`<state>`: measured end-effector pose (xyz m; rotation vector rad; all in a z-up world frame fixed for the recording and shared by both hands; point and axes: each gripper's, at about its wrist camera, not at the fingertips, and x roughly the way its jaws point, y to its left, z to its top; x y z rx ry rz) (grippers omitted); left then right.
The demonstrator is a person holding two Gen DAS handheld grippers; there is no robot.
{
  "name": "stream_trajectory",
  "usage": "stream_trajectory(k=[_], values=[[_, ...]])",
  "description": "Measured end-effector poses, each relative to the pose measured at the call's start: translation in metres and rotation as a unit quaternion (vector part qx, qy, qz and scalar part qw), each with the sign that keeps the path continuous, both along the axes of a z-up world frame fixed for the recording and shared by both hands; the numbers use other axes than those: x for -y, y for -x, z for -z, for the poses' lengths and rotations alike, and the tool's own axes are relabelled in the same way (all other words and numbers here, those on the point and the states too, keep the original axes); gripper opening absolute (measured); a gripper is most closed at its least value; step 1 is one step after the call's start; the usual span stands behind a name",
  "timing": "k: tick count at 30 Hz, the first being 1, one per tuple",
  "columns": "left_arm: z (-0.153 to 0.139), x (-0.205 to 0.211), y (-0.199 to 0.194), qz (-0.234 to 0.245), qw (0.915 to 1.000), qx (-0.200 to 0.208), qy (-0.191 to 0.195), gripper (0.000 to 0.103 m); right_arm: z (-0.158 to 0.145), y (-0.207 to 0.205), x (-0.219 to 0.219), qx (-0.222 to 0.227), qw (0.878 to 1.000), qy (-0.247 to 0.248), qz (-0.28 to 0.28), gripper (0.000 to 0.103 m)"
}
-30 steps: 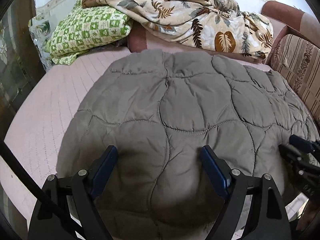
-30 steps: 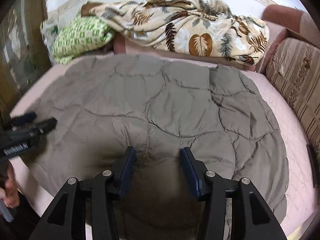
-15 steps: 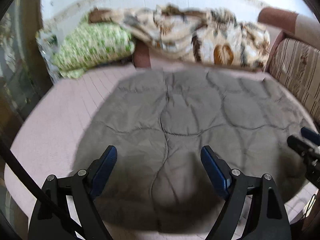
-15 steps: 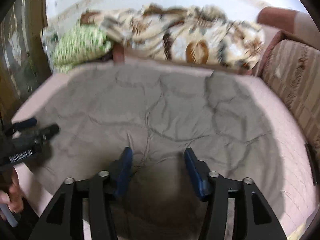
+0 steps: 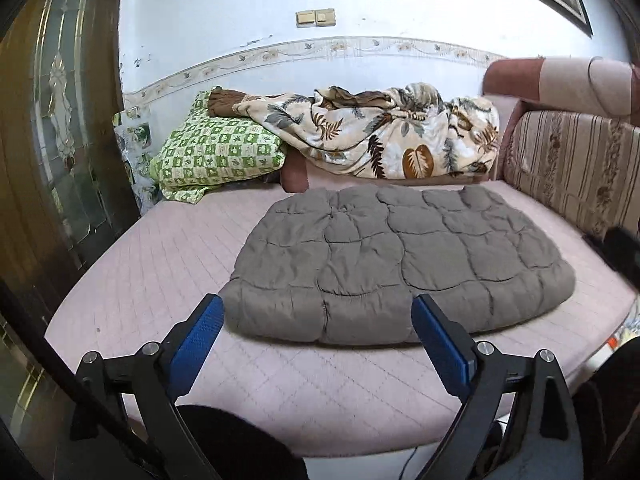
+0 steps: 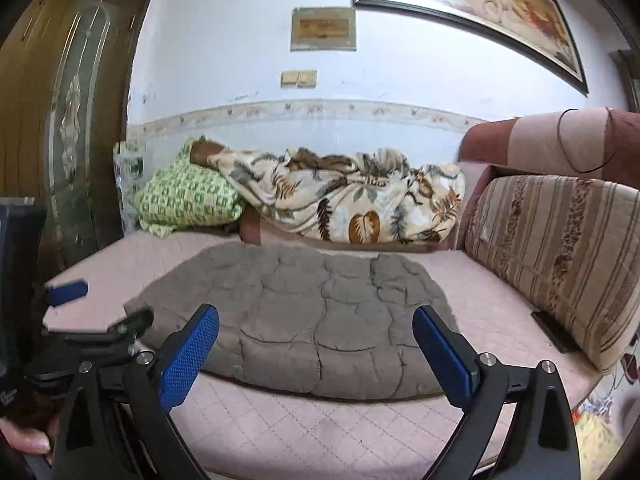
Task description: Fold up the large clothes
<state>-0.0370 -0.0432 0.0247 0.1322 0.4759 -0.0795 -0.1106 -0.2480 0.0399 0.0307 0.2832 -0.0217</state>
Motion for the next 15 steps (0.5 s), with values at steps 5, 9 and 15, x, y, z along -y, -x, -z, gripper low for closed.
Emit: stream_trajectory(k=[5, 9, 15], values=[[-0.006, -0.004, 0.009, 0.008, 1.0, -0.001, -0.001, 0.097, -0.009, 0.008, 0.005, 0.0, 1.0, -0.021, 0.018, 0.103], [-0.004, -0.004, 0.014, 0.013, 0.9999, 0.001, 0.0, 0.097, 0.001, 0.0, -0.002, -0.033, 0.999, -0.024, -0.002, 0.103], [0.001, 0.001, 0.005, 0.003, 0.9988, -0.03, -0.039, 0.097, 0.008, -0.003, -0.007, -0.043, 0.999, -0.013, -0.01, 0.103]])
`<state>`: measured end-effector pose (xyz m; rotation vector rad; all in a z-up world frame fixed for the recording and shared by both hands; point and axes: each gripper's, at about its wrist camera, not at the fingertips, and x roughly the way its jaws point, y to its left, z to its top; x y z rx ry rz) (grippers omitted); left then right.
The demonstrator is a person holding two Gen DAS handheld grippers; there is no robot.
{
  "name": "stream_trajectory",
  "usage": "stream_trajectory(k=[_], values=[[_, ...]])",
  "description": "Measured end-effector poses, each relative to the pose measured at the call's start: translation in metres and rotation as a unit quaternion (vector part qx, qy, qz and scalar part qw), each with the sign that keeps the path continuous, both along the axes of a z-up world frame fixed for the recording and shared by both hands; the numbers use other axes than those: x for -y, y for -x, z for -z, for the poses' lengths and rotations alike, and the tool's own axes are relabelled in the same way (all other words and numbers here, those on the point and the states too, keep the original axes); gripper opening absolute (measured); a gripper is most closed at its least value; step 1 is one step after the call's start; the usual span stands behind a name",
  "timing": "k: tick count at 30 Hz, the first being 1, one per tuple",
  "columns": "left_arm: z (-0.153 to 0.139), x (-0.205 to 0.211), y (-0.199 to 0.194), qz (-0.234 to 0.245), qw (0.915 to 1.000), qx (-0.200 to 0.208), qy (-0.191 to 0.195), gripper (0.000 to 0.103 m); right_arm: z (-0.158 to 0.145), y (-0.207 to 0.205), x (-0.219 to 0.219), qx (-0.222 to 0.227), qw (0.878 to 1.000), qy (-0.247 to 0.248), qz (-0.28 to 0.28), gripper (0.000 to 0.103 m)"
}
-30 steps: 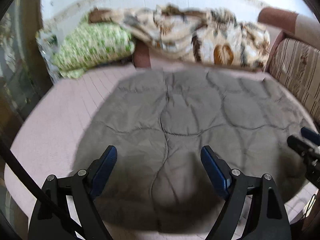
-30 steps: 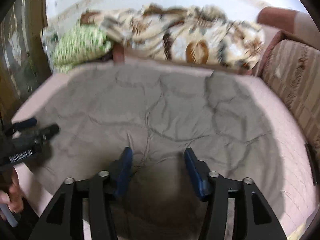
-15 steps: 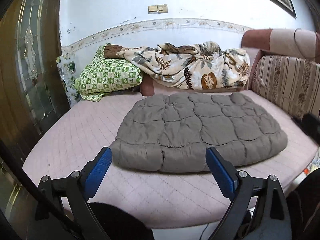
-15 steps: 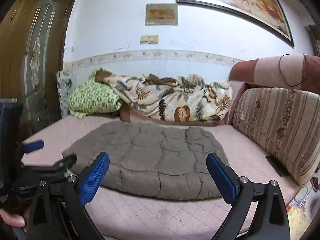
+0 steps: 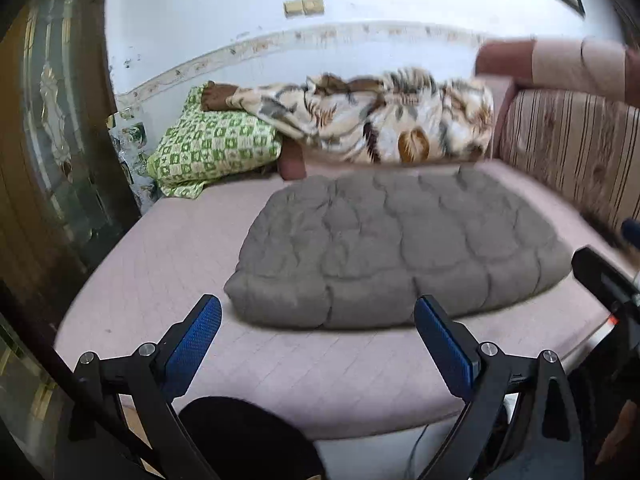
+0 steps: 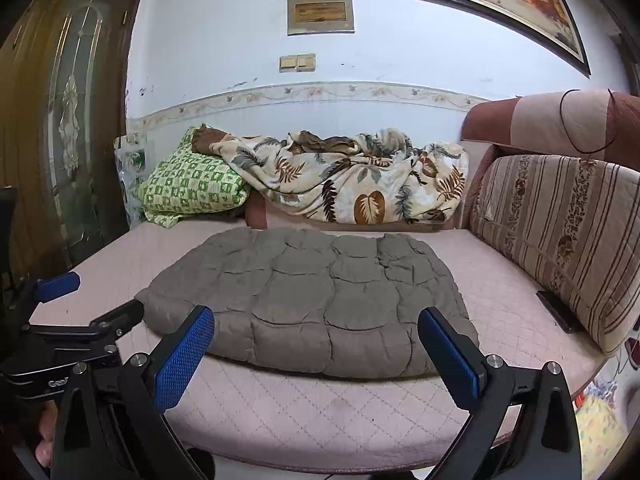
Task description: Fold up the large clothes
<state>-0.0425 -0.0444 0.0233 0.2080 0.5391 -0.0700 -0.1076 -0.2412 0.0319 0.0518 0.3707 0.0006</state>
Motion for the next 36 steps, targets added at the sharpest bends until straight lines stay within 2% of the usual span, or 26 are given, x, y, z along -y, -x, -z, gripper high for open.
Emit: stream_trajectory(k=[4, 9, 16, 36], values=[[0.007, -0.004, -0.01, -0.017, 0.9995, -0.027, -0.009, 0.097, 0.006, -0.007, 0.001, -0.013, 1.0, -0.001, -0.005, 0.103], [0.014, -0.006, -0.013, -0.031, 0.9991, -0.022, -0.017, 0.097, 0.011, -0.013, -0.004, -0.022, 1.0, 0.004, -0.014, 0.103], [0.021, -0.01, -0.021, -0.035, 0.9985, -0.036, -0.022, 0.097, 0.017, -0.022, -0.011, -0.035, 0.999, 0.014, -0.031, 0.103], [0.03, -0.011, -0.029, -0.042, 0.9976, -0.047, -0.029, 0.097, 0.025, -0.029, -0.014, -0.054, 0.998, 0.015, -0.032, 0.103]])
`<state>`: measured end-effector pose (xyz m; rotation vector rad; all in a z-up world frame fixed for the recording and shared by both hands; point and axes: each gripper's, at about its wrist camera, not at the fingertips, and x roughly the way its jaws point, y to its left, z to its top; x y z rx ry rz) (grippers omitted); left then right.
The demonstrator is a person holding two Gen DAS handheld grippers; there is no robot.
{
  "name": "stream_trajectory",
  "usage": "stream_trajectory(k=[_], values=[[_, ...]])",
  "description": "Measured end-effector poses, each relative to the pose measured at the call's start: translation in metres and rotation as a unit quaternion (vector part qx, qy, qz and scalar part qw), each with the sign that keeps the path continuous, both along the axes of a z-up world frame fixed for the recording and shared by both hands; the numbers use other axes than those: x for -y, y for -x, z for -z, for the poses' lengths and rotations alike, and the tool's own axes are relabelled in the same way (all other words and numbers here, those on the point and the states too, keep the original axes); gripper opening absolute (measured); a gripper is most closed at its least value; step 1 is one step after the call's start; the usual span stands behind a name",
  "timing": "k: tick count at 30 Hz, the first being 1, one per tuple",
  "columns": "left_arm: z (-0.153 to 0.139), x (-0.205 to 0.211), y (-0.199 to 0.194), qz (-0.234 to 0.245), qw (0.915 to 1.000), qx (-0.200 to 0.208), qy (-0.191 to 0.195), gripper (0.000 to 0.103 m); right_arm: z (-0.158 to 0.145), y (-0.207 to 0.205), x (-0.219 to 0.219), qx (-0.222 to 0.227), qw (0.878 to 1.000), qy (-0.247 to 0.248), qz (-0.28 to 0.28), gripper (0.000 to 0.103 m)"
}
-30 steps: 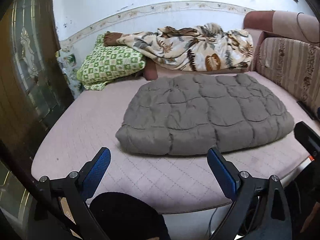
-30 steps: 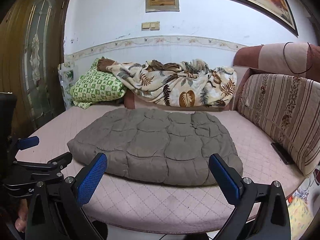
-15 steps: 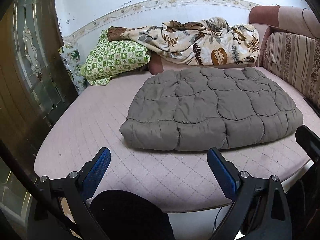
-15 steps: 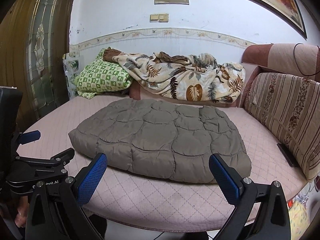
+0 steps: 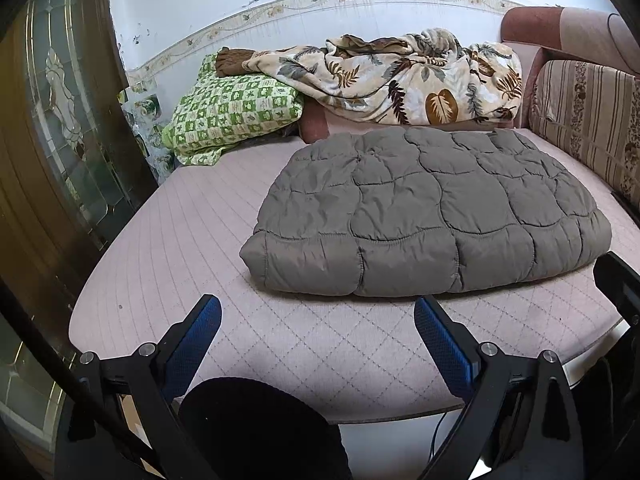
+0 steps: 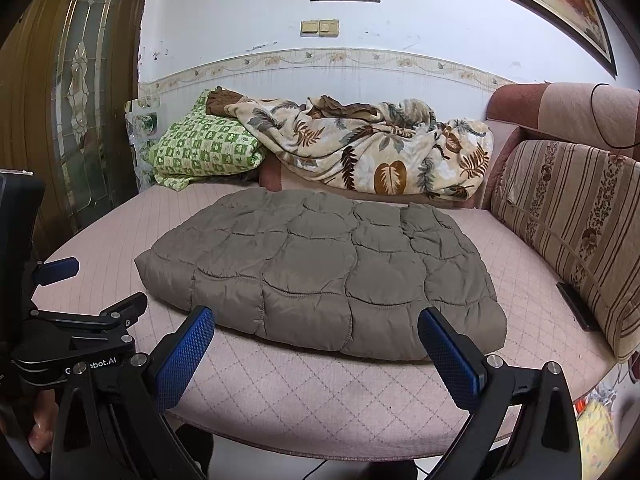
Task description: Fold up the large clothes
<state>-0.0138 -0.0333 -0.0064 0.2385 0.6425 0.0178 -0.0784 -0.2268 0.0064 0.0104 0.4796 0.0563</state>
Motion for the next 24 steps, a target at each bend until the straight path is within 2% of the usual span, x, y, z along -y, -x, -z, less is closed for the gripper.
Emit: stream_trajectory(k=[24], values=[[0.0017, -0.0002, -0.0009, 0.0, 1.0, -0.001, 0.001, 0.097, 0.0051, -0.0005, 0.0045, -0.006, 1.0, -0.001, 0.0, 0.103]])
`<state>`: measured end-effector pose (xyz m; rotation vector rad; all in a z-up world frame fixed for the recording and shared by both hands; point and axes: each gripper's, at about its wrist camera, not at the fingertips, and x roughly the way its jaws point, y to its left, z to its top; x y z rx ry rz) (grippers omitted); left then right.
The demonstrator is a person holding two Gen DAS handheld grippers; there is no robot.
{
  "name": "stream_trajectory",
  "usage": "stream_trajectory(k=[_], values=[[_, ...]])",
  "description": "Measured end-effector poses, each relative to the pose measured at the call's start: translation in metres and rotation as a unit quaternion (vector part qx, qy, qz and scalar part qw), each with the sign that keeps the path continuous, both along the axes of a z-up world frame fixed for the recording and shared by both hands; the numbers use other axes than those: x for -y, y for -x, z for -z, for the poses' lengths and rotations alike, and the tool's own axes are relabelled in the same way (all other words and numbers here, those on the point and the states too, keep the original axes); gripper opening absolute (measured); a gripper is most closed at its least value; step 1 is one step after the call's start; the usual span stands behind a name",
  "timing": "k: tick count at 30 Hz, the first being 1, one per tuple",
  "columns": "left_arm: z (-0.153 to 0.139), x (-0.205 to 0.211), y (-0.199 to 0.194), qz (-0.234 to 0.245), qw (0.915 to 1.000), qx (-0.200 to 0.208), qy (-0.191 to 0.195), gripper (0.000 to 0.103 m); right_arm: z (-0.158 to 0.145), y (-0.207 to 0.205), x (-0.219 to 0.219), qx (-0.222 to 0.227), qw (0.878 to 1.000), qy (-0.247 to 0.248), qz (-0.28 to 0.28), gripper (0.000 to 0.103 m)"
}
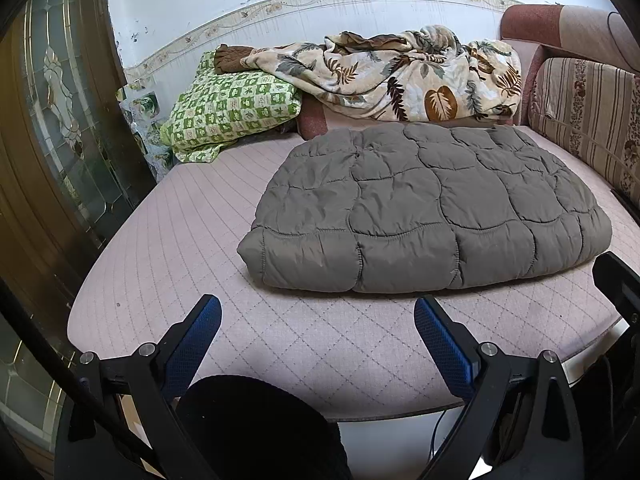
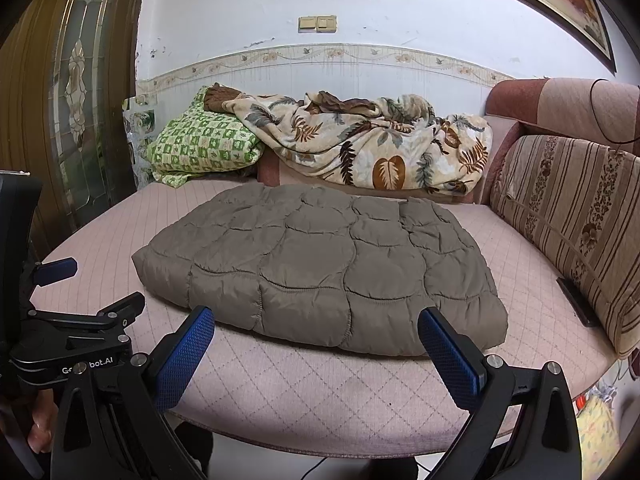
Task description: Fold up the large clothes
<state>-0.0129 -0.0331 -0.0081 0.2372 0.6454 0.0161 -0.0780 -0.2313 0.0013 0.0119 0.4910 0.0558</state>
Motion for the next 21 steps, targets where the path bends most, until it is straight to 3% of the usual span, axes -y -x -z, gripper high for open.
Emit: stream_trajectory(k=[21], values=[[0.0011, -0.0007, -0.0001, 0.001, 1.0, -0.001, 0.0, 0.097, 0.0049, -0.0006, 0.0027, -0.004, 1.0, -0.001, 0.0, 0.103]])
